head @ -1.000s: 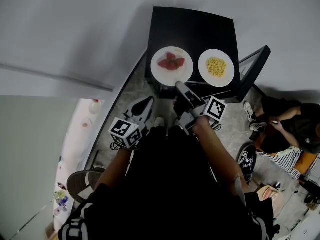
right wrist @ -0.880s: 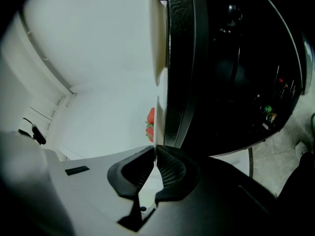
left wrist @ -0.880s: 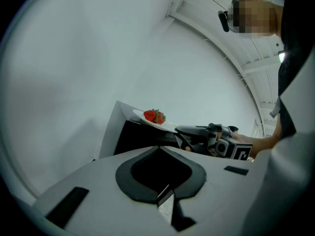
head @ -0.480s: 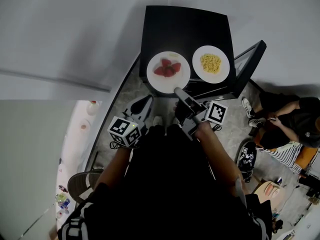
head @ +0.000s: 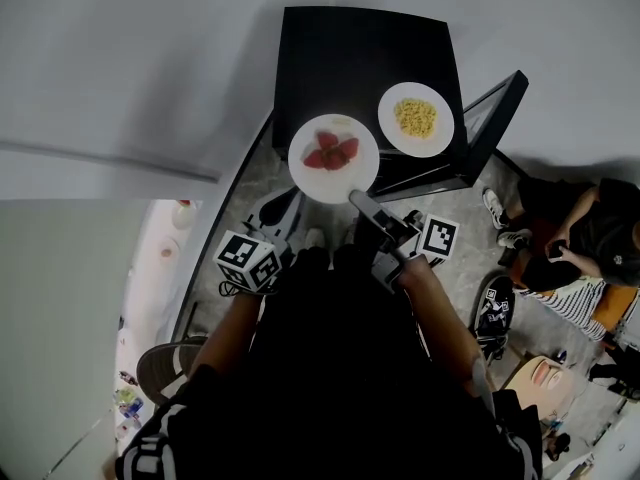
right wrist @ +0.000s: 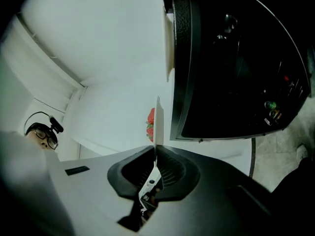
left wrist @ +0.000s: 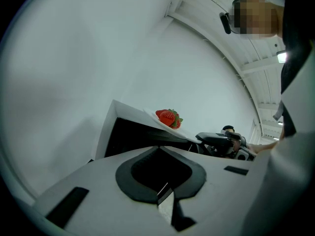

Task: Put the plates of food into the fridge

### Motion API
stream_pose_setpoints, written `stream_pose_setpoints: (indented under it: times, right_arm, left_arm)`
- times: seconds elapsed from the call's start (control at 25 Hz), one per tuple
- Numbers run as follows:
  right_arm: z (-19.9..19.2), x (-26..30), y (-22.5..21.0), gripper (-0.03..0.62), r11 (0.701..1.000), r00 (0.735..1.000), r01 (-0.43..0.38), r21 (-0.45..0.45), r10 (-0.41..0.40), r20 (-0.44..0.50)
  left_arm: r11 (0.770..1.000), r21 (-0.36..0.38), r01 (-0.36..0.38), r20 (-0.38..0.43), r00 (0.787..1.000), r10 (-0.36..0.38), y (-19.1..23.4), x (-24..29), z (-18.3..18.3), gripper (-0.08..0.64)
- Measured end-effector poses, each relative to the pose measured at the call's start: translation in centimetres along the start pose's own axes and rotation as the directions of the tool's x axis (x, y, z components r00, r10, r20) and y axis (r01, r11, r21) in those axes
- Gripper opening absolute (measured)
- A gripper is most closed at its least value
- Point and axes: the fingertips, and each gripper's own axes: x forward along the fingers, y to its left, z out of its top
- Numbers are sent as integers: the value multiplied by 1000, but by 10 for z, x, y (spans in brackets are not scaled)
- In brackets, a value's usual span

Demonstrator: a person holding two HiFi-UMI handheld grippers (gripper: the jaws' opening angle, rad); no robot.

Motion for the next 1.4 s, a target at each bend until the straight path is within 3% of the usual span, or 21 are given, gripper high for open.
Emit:
stream_pose_setpoints:
  times: [0.72,1.04,1.24,1.4]
  right_arm:
    - [-37,-52,0,35,999,995,-35,-15,34,-98]
    - [-38,-64,-21,35,999,999,15,33,-14,-35]
    - [-33,-73,-50,35,997,997,74,8,-74,-17]
    - [-30,-79,-70,35,997,997,77,16,-77,-9]
  left_arm:
    - [1000,6,-3,-16,1000,3,1,0,-4,20]
    - [1000,10,-27,-10,1000,27,18,-7,3,20]
    - [1000,10,-16,-12,1000,16,16,-7,3,20]
    - [1000,10,-11,-10,1000,11,14,-7,3,20]
